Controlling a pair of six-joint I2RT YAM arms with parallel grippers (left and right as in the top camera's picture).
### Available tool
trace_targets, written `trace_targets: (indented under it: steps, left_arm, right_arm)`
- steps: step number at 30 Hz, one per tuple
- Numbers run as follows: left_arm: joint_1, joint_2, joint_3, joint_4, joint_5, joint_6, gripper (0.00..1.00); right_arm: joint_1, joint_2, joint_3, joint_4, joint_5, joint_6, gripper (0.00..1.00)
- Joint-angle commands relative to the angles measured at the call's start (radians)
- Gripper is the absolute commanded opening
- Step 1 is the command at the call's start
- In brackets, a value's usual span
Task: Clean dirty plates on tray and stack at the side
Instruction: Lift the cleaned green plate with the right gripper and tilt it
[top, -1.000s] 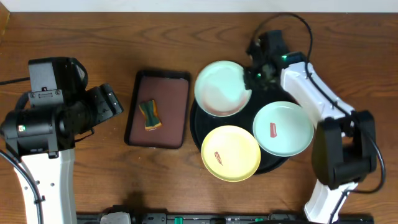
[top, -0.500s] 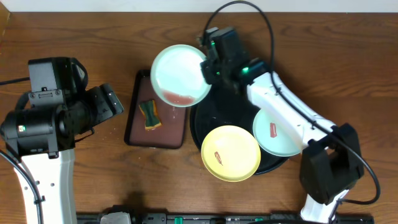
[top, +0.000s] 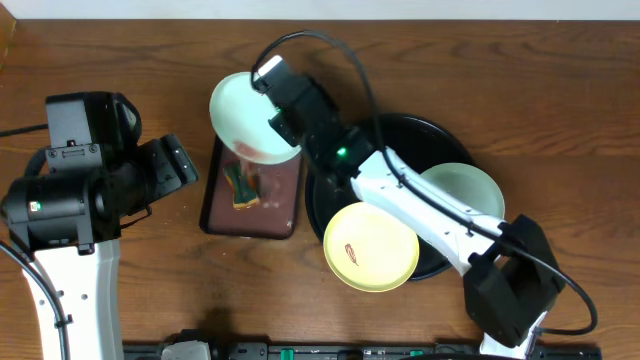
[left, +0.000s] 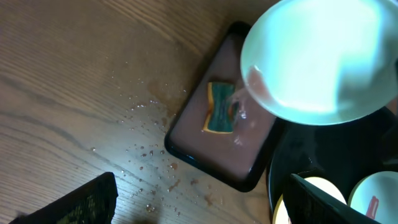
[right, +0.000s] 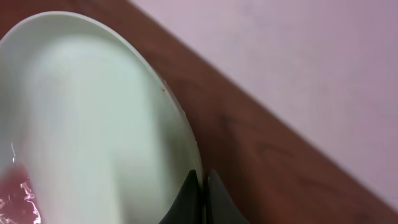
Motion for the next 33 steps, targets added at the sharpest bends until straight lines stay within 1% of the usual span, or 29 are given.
trace_targets:
  steps: [1,3,6,12,23,27,33]
  left_arm:
    - [0.005,-0.004,0.007,-0.002,-0.010,0.006,0.86]
    - [0.005,-0.004,0.007,-0.002,-0.010,0.006,0.86]
    - [0.005,-0.004,0.007,-0.002,-0.010,0.006,0.86]
    - [0.005,-0.004,0.007,-0.002,-0.010,0.006,0.86]
    - [0.005,-0.004,0.007,-0.002,-0.010,0.006,0.86]
    - [0.005,-0.004,0.007,-0.002,-0.010,0.006,0.86]
    - [0.005,-0.004,0.007,-0.002,-0.010,0.006,0.86]
  right_arm:
    - [0.037,0.012,0.026,0.026,0.213,-0.103,0.01]
    - [0.056,0.012,0.026,0.038,0.246,-0.158,0.01]
    - [0.093,0.012,0.026,0.046,0.294,-0.277,0.01]
    - [0.144,0.012,0.026,0.047,0.388,-0.385,0.01]
    - [0.163,0.012,0.026,0.054,0.451,-0.409,0.01]
    - [0.172,0.012,0.026,0.063,0.477,-0.452,0.01]
    - [0.179,0.012,0.026,0.064,0.476,-0.454,0.01]
